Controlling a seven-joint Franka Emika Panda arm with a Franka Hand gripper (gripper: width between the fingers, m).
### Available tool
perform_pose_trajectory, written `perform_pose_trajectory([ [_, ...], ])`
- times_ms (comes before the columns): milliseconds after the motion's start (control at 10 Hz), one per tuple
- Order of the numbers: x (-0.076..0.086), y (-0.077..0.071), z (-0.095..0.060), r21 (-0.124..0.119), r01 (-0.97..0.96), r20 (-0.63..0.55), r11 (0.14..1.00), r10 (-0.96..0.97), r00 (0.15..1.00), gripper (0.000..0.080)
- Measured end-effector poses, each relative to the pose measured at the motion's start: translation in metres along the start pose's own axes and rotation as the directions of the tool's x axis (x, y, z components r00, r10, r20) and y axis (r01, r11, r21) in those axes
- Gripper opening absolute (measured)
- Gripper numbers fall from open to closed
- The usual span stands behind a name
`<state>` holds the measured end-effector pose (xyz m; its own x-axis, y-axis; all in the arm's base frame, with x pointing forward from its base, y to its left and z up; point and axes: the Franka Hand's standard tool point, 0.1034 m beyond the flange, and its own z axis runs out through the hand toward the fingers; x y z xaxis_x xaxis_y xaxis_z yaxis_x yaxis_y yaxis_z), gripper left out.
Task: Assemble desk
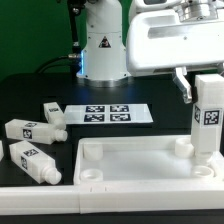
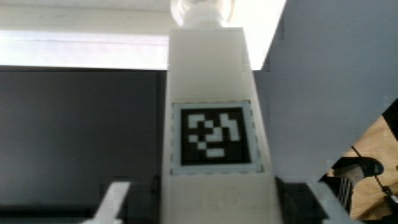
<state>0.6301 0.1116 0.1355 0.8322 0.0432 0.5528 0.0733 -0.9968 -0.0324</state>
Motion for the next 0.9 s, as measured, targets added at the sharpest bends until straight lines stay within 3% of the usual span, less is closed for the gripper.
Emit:
perform_pose_trajectory([
  [200,-0.0042,-0.0068,0.005,0.005,0.007,0.001,1.0,-0.007,1.0,0.0285],
  [900,-0.006,-0.0059,0.0061,0.004,0.008,0.005,1.0,-0.008,1.0,0.0285],
])
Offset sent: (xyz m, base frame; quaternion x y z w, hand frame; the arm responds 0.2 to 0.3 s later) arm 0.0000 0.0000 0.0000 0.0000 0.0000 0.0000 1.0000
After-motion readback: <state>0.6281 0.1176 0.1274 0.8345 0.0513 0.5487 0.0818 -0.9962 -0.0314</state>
